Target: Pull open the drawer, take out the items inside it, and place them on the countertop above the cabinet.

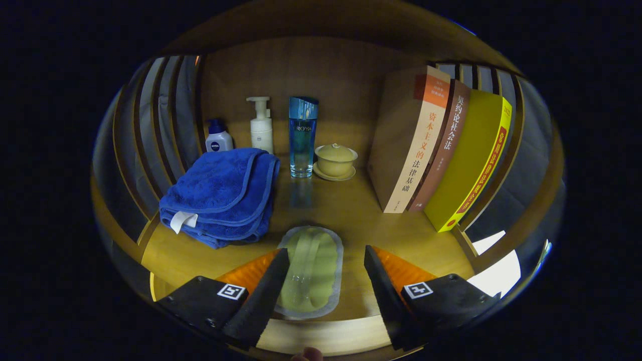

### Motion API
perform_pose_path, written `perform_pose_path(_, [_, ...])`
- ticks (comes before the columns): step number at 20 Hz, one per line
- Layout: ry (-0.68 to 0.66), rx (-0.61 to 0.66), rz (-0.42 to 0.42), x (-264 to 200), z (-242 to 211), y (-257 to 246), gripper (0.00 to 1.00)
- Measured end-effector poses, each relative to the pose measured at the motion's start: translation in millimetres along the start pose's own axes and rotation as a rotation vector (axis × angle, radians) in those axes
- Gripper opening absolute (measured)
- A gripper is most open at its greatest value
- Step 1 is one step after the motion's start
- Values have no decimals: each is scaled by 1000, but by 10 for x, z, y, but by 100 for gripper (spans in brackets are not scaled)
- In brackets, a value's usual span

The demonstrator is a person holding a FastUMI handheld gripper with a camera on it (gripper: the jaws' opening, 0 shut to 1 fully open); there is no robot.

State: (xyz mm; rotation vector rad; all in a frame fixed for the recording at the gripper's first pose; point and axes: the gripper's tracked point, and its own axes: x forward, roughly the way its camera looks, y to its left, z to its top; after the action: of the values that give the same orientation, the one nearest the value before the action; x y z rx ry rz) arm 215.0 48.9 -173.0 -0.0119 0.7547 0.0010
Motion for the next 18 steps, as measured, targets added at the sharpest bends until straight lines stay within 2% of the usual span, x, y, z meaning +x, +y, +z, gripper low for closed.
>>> perform_pose_path(5, [-88,-29,-48,-262,218,-105,99])
perform_pose_path(13, [-345,-42,-155,-1211,755,-423,99])
perform_pose_path(18, [-445,-27,-202,-1722,830,-527,99])
